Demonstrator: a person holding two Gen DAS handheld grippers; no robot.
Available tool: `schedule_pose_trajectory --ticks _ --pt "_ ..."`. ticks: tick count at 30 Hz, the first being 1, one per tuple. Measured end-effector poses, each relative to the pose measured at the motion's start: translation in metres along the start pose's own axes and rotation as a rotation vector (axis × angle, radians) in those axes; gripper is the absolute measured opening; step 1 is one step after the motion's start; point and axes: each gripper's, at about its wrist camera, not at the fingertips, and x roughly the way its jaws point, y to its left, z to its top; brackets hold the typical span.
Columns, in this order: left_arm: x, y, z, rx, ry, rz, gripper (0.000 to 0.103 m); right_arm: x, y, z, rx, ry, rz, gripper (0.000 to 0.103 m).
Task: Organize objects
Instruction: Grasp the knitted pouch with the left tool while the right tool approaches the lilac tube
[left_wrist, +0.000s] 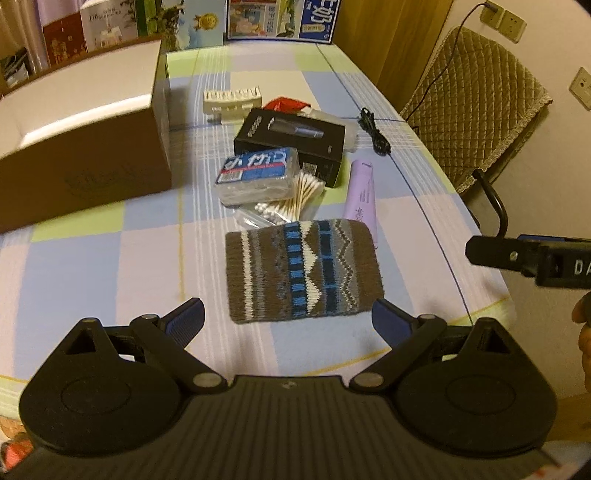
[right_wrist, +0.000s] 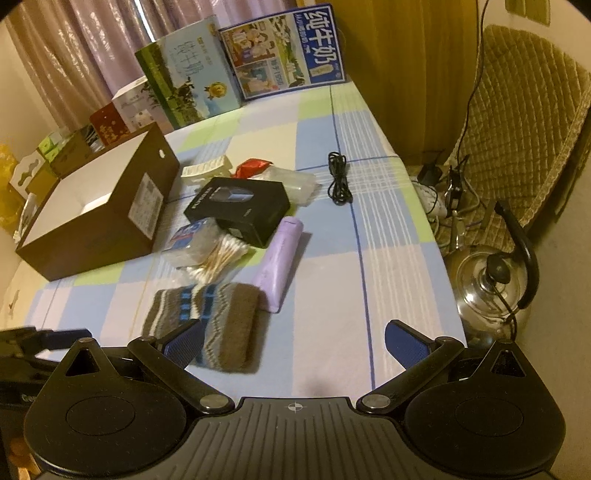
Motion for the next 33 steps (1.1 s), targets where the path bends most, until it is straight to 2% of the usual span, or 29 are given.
schedule_pose_trajectory --ticks 15,19,22,24,25,26,27,29,33 --pt "0.084 0.009 -0.001 -0.128 0.012 0.052 0.095 0.037 -0.045 0.01 0.043 0.069 -0.021 0.101" --pt "0.087 0.004 -0.005 -0.087 -0.032 0.063 0.089 0.042 -0.055 0.01 0.05 0.083 -0.029 0.101" --pt "0.084 0.0 -0.008 -0.06 -0.058 0.064 0.071 0.045 -0.061 0.01 0.053 0.089 -0.032 0.101" --pt "0.079 0.002 -0.009 -0.064 -0.068 0.042 0.042 0.047 -0.063 0.01 0.052 0.092 -0.031 0.101" --pt "0.077 0.004 -0.009 -0.074 -0.07 0.027 0.036 0.048 -0.064 0.011 0.051 0.093 -0.03 0.101" --pt "0.074 0.005 -0.009 -0.081 -0.078 0.023 0.024 0.049 -0.065 0.011 0.05 0.093 -0.029 0.101" --pt "0.071 0.006 -0.009 -0.075 -0.082 0.023 0.019 0.049 -0.065 0.011 0.049 0.094 -0.027 0.101" --pt "0.065 0.007 -0.008 -0.069 -0.08 0.004 0.016 0.051 -0.065 0.012 0.045 0.094 -0.022 0.101" --pt "0.043 0.01 -0.007 -0.081 -0.108 -0.014 0.014 0.053 -0.059 0.016 0.016 0.078 -0.009 0.101"
